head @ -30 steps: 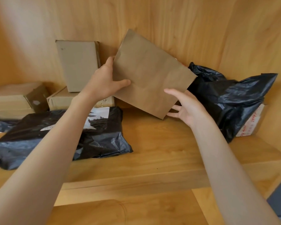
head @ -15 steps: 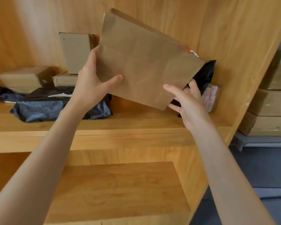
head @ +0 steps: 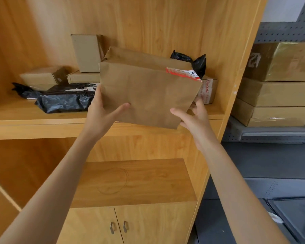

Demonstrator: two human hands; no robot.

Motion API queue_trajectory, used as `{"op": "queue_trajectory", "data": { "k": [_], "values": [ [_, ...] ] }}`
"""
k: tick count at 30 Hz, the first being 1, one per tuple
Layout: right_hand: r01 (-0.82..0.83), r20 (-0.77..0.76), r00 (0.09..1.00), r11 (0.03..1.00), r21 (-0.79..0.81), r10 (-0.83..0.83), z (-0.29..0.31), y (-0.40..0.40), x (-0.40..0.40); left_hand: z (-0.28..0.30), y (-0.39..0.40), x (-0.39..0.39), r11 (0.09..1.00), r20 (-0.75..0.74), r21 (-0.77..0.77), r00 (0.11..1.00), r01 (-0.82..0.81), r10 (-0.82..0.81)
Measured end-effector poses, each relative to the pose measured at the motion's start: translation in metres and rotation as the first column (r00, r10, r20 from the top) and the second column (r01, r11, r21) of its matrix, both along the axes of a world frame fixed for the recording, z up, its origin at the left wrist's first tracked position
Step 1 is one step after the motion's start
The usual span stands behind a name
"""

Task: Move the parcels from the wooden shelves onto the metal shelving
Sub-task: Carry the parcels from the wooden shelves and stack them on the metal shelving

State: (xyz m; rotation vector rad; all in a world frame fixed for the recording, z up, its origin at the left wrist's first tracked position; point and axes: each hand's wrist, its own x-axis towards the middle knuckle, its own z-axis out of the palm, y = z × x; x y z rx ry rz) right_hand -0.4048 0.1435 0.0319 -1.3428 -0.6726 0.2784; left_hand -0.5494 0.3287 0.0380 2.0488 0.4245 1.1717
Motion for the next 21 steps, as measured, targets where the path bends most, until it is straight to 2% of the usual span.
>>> {"op": "queue_trajectory", "data": {
  "k": [4,10,13,18,21],
  "values": [
    [0.003,0.022,1.000,1.000,-0.004,-0.003,-0.002,-0.001,-0.003,-0.008,-0.002,-0.006,0.999,0.004,-0.037,1.000,0.006,-0.006],
    [0.028,0.233,0.972,0.993,-0.112,-0.001,-0.010,0.001,-0.002,-0.016,0.002,-0.018,0.999,-0.030,-0.037,1.000,0.010,-0.011],
    [0.037,0.276,0.961,0.988,-0.147,0.005,-0.018,0.004,-0.004,-0.013,0.001,-0.025,0.998,-0.030,-0.052,0.999,0.040,-0.041],
    [0.017,0.328,0.945,0.996,-0.089,0.013,-0.017,0.004,-0.009,-0.003,0.001,-0.037,0.977,0.007,-0.173,0.992,0.128,-0.129],
    [-0.039,0.411,0.911,0.999,-0.010,0.039,-0.004,0.002,-0.016,0.002,0.007,-0.046,0.943,0.042,-0.257,0.978,0.210,-0.206]
  ]
}}
